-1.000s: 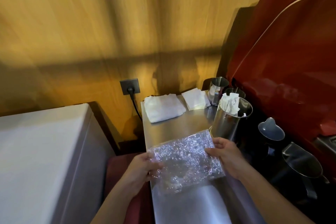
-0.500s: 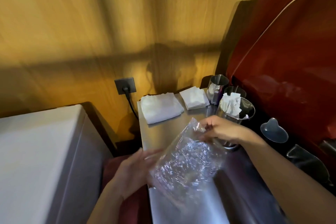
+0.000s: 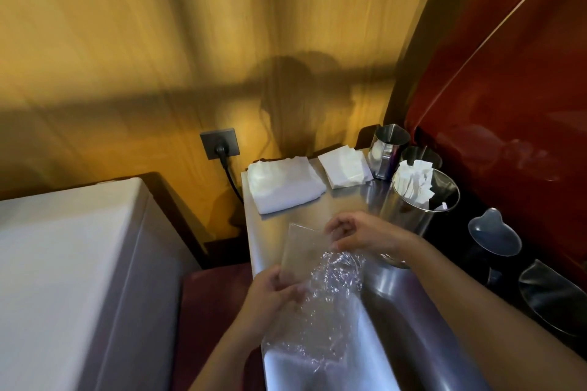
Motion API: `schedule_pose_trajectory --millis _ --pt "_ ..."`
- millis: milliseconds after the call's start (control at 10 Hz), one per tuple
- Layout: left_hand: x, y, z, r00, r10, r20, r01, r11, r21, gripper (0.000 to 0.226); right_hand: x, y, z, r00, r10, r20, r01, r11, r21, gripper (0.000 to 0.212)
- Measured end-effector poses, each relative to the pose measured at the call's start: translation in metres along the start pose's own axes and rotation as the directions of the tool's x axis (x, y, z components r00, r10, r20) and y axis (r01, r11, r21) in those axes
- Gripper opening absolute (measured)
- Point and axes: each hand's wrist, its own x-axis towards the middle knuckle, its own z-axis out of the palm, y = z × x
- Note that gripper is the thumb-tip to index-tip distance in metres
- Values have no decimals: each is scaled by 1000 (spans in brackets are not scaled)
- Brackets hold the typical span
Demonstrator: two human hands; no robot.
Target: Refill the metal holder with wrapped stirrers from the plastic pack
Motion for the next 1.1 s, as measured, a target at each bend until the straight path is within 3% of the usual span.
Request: schedule_pose_trajectory --millis 100,200,300,400,500,600,700,800,900,1000,1100 --pt "2 -5 -4 989 -34 -145 11 988 -153 22 -2 14 -2 993 36 -113 -19 988 152 45" --pt "5 -13 -2 970 -107 -217 51 968 -247 10 0 30 5 983 136 -124 -81 924 374 80" --pt "12 -22 5 934 -129 -333 67 979 -193 12 5 39 18 980 191 -52 -152 897 415 85" --pt "21 -23 16 903 -95 -419 38 989 -143 19 13 41 31 959 219 -178 -153 934 322 61" --pt "32 -22 20 884 -55 -465 94 994 62 36 27 45 38 912 223 -345 -130 953 273 42" --pt "39 -20 17 882 9 -471 135 953 271 53 38 49 42 896 193 -399 -132 976 174 41" --pt "45 -19 16 862 145 -486 147 846 513 51 48 53 46 893 168 -418 -164 985 45 41" --pt "47 -22 15 875 229 -426 200 630 750 38 54 57 49 889 164 -427 -206 977 -55 41" --pt "48 -26 12 896 247 -370 232 450 862 34 57 59 49 881 117 -458 -248 939 -238 39" --pt "49 -24 8 901 253 -353 217 441 871 30 52 56 47 870 34 -491 -264 875 -406 38" --pt "55 -17 0 878 354 -322 131 470 873 38 52 46 41 877 -39 -478 -232 839 -492 49"
